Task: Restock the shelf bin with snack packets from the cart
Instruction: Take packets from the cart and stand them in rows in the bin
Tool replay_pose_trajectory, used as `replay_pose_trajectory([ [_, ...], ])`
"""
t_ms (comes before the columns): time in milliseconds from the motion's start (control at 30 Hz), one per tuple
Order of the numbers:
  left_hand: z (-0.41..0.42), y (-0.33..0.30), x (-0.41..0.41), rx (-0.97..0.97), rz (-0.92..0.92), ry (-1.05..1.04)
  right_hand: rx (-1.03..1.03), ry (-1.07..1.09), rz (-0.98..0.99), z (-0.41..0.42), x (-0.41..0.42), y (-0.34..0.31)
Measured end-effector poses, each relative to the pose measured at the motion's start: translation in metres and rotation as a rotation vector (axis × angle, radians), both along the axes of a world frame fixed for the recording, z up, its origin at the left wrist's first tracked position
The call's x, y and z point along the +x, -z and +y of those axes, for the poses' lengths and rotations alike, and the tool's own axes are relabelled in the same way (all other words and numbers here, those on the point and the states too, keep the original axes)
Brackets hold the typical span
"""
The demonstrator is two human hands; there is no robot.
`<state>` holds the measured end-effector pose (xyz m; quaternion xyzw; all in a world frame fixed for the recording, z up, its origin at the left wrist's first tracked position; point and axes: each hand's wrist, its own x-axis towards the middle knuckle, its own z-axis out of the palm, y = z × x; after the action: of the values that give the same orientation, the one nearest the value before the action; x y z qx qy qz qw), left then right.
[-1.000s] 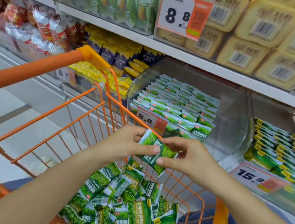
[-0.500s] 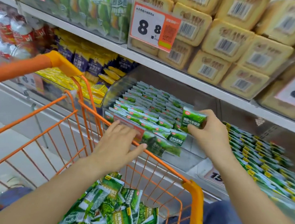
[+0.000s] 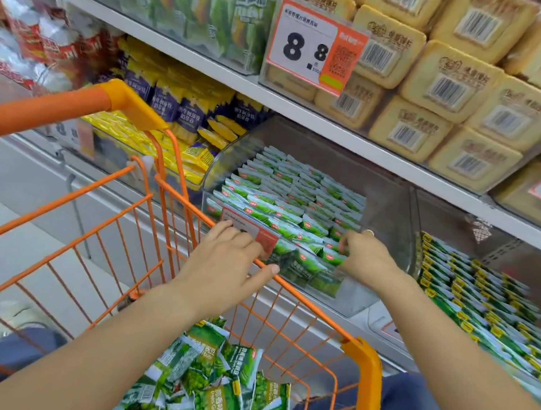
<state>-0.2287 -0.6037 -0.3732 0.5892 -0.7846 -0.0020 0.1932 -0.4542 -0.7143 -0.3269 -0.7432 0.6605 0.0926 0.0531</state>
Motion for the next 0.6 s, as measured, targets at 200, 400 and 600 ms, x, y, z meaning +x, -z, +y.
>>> replay_pose_trajectory([
  [200,0.002,0.002,0.001,-0.029,0.008,0.002,0.124,-0.152,0.122,-0.011,-0.003,0.0],
  [400,0.002,0.005,0.002,-0.079,0.01,0.001,0.2,-0.191,0.271,-0.015,-0.007,-0.001],
  [600,0.003,0.006,0.001,-0.11,0.028,-0.003,-0.082,-0.241,0.317,-0.006,-0.004,0.001],
])
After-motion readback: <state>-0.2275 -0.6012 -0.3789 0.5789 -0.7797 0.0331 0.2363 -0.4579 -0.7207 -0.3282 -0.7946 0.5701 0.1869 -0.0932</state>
